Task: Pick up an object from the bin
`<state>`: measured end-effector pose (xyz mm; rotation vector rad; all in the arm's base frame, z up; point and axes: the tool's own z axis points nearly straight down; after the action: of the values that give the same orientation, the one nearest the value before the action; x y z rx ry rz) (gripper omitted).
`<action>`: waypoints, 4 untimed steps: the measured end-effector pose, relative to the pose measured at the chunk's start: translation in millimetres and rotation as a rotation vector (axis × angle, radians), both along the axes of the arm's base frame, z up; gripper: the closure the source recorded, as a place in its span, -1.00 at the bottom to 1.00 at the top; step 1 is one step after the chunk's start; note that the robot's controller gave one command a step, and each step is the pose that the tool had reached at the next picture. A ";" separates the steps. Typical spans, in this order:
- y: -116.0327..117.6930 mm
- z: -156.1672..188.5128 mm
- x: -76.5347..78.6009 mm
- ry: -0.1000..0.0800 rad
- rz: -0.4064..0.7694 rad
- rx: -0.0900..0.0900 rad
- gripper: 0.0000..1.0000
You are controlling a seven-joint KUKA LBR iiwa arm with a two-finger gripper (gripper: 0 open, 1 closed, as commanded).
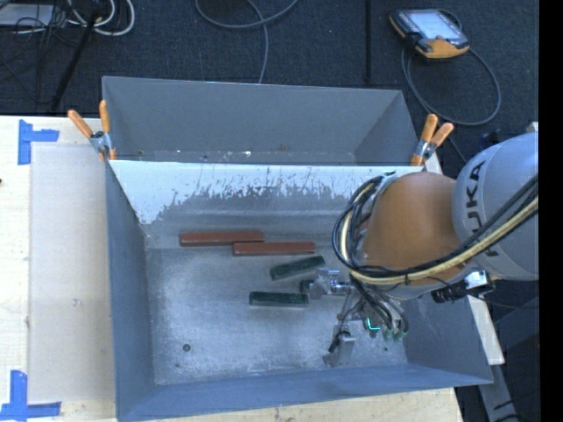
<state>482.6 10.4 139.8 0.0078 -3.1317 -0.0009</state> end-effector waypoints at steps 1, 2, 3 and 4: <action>0.0 3.8 1.9 -0.008 0.000 0.000 -1.00; 16.0 -14.5 24.9 -0.016 0.047 -0.003 -1.00; 33.7 -56.1 56.2 -0.013 0.122 0.004 -1.00; 64.8 -66.5 61.9 -0.022 0.102 0.002 1.00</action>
Offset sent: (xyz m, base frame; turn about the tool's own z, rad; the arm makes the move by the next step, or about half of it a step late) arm 0.0720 0.0620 -0.0698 -0.1831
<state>544.4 75.2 73.3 0.1681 -3.1488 -0.0031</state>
